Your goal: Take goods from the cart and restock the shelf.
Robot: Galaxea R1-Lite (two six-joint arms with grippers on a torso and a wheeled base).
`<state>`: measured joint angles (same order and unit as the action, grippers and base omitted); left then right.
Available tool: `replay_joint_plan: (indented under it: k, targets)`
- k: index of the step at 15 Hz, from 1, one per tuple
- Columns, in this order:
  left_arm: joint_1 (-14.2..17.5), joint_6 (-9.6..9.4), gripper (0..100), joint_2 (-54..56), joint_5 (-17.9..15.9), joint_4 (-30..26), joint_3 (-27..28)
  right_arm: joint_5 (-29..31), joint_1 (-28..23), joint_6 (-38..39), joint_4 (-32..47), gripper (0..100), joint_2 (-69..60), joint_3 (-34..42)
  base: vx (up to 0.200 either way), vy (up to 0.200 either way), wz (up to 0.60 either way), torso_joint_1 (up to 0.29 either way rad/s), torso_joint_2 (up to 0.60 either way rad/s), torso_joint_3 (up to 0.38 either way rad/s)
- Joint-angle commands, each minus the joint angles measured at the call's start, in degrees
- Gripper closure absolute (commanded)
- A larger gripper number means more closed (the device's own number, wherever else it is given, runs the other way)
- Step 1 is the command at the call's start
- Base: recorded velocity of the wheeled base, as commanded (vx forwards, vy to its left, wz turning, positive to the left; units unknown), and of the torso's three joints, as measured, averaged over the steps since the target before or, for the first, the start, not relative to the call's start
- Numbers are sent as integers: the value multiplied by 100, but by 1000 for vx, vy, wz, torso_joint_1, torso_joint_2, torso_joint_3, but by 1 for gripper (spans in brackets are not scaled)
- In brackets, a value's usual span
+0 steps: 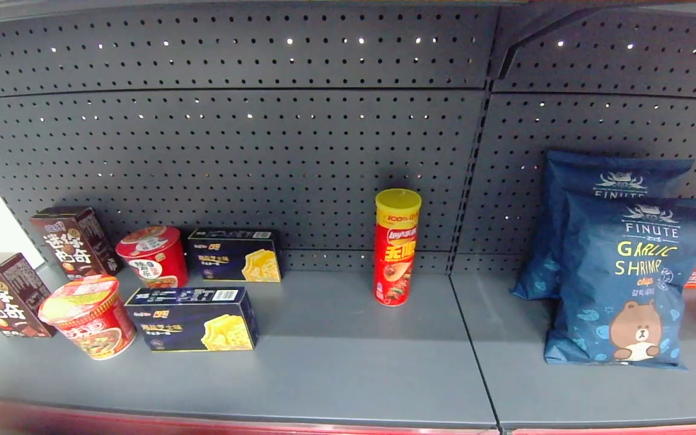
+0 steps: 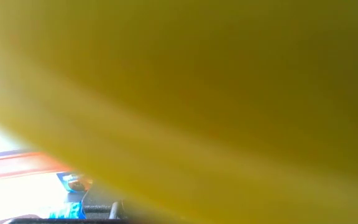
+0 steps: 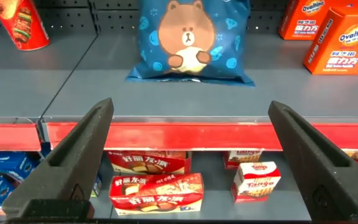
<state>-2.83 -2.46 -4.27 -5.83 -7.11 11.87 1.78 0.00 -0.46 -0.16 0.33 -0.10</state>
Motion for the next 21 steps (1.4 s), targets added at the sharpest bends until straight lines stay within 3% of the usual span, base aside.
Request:
replay_joint_plan:
  k: [1, 6, 7, 8, 9, 10, 11, 16, 19, 21]
  targets:
    - [10, 0, 100, -22, 11, -1, -1, -55, 9, -59, -2, 0, 2, -8, 0, 0, 0, 0, 0, 0]
    - [2, -44, 100, -22, 275, 8, -89, -55, -211, -314, -11, 0, 327, -17, 0, 0, 0, 0, 0, 0]
    - [2, -26, 100, -22, 319, 8, -27, 51, -211, -94, -46, 0, 336, -17, 0, 0, 0, 0, 0, 0]
    - [2, 9, 100, -22, 319, -10, 87, 279, -264, 767, -116, 0, 864, -869, 0, 0, 0, 0, 0, 0]
    - [10, -17, 100, -22, 301, -63, 78, 15, 53, 600, -318, 0, 2331, -1897, 0, 0, 0, 0, 0, 0]
    - [2, -35, 100, -22, 310, -19, -62, -477, 404, -560, -336, 0, 2323, -1933, 0, 0, 0, 0, 0, 0]
    - [2, -26, 100, -22, 284, -1, -80, -864, 677, -859, -318, 0, 2314, -1827, 0, 0, 0, 0, 0, 0]
    - [2, -9, 100, -30, 284, -45, -150, -1400, 1767, -745, -345, 0, 3325, -2574, 0, 0, 0, 0, 0, 0]
    - [2, 9, 100, -22, 301, -45, -159, -1470, 2689, 38, -345, 0, 4467, -3427, 0, 0, 0, 0, 0, 0]
    - [2, 70, 100, -22, 284, -36, -150, -1549, 2795, -42, -503, 0, 5197, -3646, 0, 0, 0, 0, 0, 0]
